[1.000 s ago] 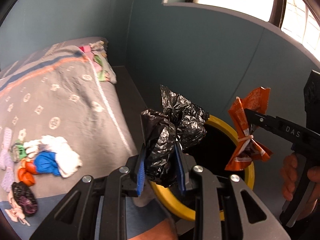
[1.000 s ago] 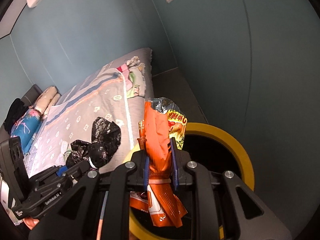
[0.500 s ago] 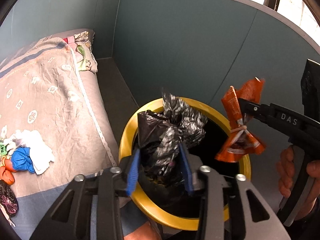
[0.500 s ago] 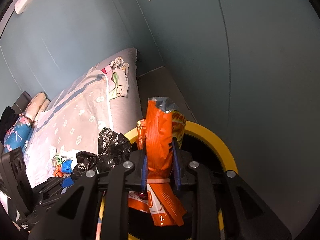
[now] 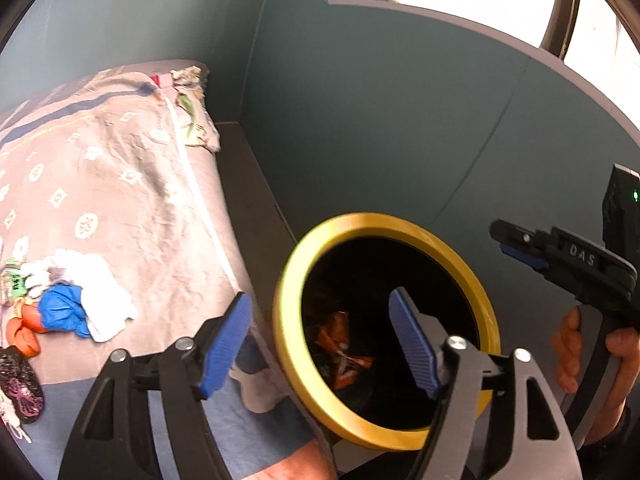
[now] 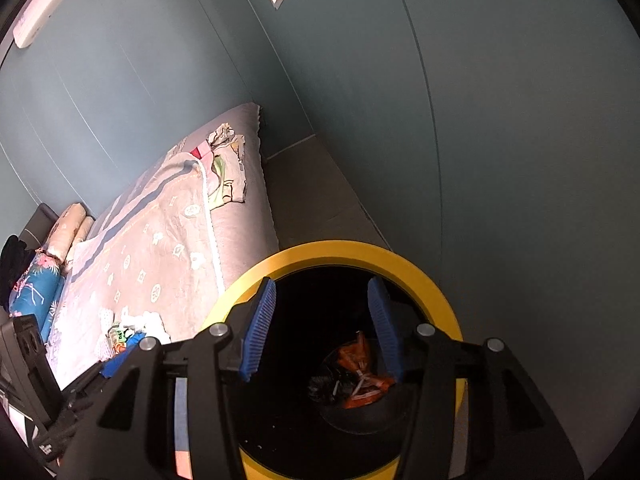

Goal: Collect trash
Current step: 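Open both tools to drop the bag and wrapper into the bin, then grasp the lavender foam net with the left tool while the right tool grasps white tissues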

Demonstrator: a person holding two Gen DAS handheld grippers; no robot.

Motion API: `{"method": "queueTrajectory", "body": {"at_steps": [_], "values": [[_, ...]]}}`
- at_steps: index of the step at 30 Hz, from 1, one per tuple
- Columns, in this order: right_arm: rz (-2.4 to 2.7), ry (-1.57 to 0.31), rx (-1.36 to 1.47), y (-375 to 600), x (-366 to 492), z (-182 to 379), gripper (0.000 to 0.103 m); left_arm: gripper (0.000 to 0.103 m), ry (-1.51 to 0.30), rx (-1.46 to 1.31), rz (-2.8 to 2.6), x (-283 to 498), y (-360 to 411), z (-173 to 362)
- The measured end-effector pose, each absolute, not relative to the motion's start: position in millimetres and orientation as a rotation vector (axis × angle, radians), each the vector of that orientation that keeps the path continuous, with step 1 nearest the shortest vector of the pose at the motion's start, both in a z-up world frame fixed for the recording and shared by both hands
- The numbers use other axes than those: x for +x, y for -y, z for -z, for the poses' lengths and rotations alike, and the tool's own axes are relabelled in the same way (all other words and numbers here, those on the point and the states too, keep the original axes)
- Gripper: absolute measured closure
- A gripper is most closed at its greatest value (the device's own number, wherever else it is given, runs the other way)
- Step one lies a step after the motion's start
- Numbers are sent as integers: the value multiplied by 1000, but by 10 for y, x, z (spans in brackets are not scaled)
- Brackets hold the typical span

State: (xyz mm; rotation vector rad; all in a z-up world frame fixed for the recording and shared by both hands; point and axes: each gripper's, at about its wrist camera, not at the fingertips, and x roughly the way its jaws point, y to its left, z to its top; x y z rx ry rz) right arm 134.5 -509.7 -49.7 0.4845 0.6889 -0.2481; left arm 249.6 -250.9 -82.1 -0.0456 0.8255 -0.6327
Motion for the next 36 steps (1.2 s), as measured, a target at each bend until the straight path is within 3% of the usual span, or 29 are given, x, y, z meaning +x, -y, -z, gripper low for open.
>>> {"method": "queueTrajectory", "body": {"at_steps": [6, 15, 36], "values": [[210, -680, 442, 4890, 1402, 419, 47, 18, -766, -48, 561, 2493, 2176, 659], [95, -672, 356, 4279, 1643, 228, 37, 11, -712, -67, 453, 2579, 1573, 465], [-121, -712, 209, 2818, 2210, 102, 36, 8, -682, -139, 173, 2957, -11, 352]]}}
